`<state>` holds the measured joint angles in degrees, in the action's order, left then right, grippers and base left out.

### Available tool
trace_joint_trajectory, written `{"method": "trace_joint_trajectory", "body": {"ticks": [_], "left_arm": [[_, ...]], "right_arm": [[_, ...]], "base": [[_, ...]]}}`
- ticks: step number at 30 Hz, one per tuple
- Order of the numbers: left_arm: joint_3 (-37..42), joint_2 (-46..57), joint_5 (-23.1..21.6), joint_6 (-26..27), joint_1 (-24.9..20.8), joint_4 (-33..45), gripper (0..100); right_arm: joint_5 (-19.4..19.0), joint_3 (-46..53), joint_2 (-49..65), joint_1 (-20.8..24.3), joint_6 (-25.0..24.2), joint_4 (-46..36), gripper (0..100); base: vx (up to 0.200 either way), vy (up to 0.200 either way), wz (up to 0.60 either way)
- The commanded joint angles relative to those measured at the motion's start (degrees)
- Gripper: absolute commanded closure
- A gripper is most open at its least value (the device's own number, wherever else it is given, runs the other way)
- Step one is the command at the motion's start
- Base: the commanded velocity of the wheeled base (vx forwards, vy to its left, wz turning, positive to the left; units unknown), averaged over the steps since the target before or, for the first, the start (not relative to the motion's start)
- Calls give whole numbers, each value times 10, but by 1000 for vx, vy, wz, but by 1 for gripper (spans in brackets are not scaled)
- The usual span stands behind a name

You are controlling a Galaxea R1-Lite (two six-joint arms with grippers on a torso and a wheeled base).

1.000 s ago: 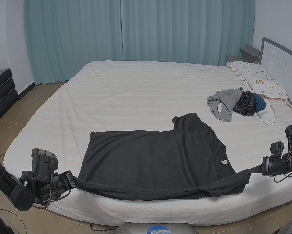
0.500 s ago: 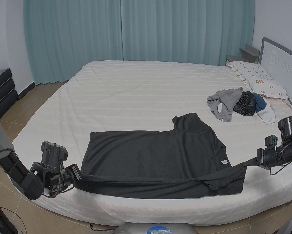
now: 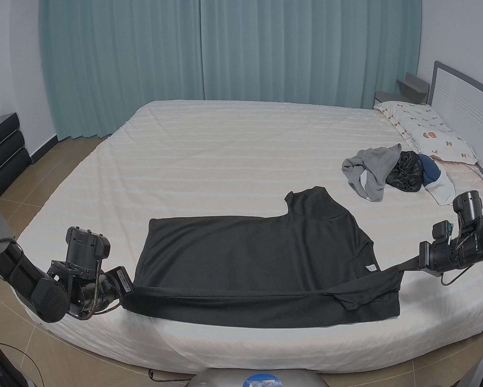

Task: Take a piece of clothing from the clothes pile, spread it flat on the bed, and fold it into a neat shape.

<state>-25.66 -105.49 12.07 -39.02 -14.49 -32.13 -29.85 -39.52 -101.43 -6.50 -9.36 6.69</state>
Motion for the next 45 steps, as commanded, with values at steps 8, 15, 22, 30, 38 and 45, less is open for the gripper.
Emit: {"method": "trace_joint_trajectory", "body": {"ticks": [8, 15, 22, 30, 38, 45], "left_arm": [[-31, -53, -4, -1, 6, -2, 100], [-65, -90, -5, -1, 7, 0, 100], [-117, -148, -5, -2, 14, 1, 100], [-150, -188, -13, -2, 22, 0, 100], [-166, -197, -43, -5, 24, 1, 0], [-158, -181, -44, -23, 39, -5, 0]], "right_arm": [[1, -28, -51, 7, -7, 13, 100], [1, -52, -76, 17, -30, 13, 100], [1, -90, -137, 18, -35, 13, 100], [6, -120, -180, 17, -52, 14, 100], [9, -123, -200, 18, -65, 32, 0], [5, -100, -131, 18, -136, 33, 0]], "base": [[0, 0, 0], [0, 0, 0], [0, 0, 0], [0, 0, 0], [0, 0, 0], [0, 0, 0]]}}
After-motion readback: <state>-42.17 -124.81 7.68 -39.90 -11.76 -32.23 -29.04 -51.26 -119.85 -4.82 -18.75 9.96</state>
